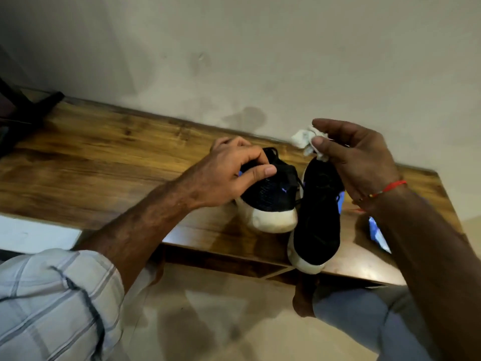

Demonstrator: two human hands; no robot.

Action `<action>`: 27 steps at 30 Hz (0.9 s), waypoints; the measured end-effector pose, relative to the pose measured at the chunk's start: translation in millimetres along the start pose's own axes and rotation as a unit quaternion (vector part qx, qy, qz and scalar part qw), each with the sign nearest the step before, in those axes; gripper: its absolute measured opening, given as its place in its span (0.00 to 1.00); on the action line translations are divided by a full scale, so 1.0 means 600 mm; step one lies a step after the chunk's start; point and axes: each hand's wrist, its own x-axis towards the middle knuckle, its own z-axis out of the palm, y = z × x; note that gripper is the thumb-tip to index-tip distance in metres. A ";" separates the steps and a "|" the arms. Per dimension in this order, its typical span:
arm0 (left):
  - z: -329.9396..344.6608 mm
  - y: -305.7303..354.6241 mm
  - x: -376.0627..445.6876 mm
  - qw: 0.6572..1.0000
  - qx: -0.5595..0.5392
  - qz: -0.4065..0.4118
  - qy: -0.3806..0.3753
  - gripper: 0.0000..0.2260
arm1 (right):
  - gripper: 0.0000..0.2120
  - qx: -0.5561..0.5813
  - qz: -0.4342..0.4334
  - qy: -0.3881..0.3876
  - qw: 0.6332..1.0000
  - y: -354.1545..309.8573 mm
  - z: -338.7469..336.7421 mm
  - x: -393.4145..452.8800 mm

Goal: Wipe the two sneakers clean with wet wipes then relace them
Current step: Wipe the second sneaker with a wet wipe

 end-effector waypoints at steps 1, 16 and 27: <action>0.005 0.006 0.003 1.000 0.007 0.009 0.021 0.09 | 0.14 0.011 -0.014 0.002 1.000 -0.018 -0.005 -0.009; 0.031 0.059 0.016 0.969 -0.207 -0.106 0.086 0.07 | 0.07 -0.301 -0.245 -0.049 0.921 -0.052 0.019 -0.061; 0.062 0.051 0.026 0.938 -0.282 -0.161 0.118 0.08 | 0.06 -0.398 -0.336 0.036 0.853 0.002 0.036 -0.057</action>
